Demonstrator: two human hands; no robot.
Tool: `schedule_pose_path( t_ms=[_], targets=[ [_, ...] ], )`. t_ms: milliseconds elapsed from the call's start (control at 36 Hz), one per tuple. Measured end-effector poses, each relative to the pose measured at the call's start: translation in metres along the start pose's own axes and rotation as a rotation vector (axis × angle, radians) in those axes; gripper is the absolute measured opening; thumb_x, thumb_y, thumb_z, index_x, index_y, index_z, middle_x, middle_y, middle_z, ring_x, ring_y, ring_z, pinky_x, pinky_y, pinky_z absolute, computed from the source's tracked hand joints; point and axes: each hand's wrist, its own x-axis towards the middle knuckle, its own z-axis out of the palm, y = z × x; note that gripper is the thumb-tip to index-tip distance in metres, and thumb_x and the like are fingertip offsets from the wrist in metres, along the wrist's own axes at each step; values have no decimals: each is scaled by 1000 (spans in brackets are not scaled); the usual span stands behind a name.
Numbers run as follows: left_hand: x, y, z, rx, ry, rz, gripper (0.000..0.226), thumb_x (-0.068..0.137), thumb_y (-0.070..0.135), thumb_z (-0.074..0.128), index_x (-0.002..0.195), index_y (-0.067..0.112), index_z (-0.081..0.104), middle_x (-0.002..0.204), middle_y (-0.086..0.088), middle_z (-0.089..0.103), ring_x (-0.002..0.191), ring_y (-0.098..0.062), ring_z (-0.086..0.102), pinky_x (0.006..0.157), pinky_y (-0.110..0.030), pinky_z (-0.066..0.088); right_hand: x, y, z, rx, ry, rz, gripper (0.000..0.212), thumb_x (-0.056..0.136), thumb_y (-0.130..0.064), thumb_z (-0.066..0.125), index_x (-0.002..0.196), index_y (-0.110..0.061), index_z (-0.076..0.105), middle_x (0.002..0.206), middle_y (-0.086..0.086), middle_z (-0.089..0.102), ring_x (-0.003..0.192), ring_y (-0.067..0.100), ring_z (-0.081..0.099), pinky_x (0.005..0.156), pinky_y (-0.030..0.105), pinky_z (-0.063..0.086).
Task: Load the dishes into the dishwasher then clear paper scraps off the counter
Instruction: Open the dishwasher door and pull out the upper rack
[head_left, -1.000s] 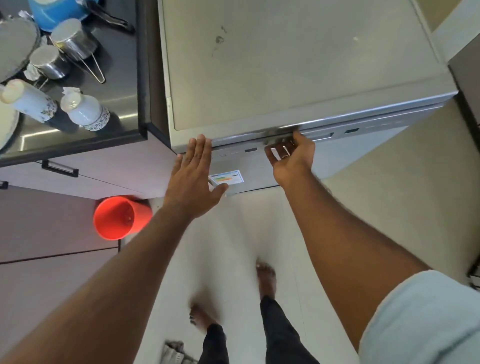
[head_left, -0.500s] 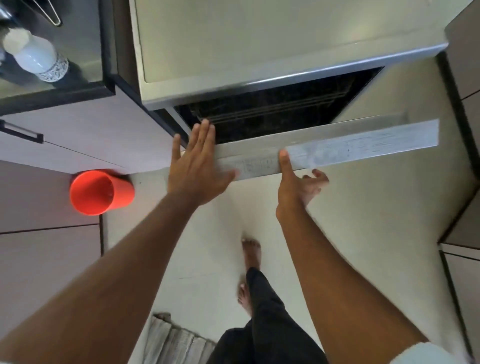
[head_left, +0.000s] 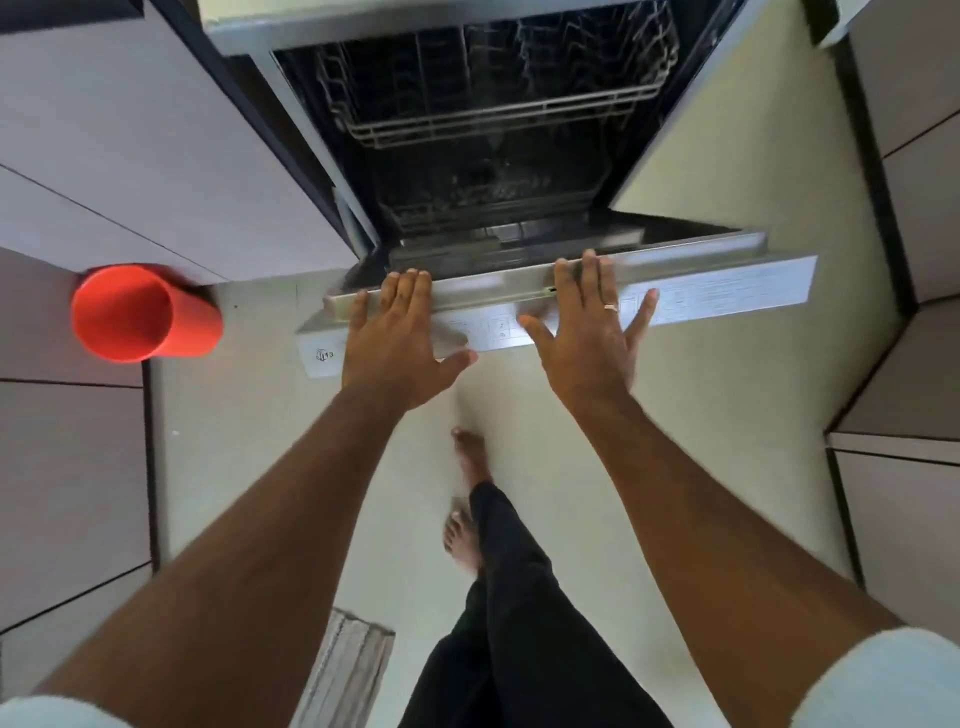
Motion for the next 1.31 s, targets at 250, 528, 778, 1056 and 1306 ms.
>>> schedule_pose_path(
  t_ms=[250,528,778,1056,1306],
  targets=[
    [-60,16,62,-28,-181,-25,105,84,77,51,160,18,10,169,-2,10,155,-24,6,125,-48,8,-37,42,33,-172,-280,-248,89,89,-76,36,157,-20,27,166,5,19,154,25,12,120,61,-1],
    [-99,48,155,-28,-333,-159,110,86,80,41,160,11,-2,169,-6,-4,155,-22,-6,126,-44,2,-98,80,119,-97,-414,-399,90,93,-59,56,159,-11,18,166,8,20,154,27,13,123,51,10],
    [-106,60,222,-92,-468,-130,102,93,68,45,159,9,-5,168,-8,-8,155,-24,-7,125,-45,2,-146,108,176,-139,-497,-420,85,99,-49,50,160,-10,4,168,11,3,155,30,2,124,48,8],
    [-116,64,316,-124,-626,-146,110,92,61,57,158,7,-12,167,-13,-14,154,-30,-10,125,-46,8,-188,147,246,-130,-740,-382,68,108,-33,31,159,-15,-11,166,5,-15,154,26,-11,122,42,-4],
    [-118,59,397,-82,-699,-125,114,83,60,68,158,9,0,168,-14,-3,155,-29,-1,122,-48,19,-190,152,311,-173,-949,-339,73,107,-24,39,159,-13,-12,166,6,-18,154,26,-11,124,43,0]
  ],
)
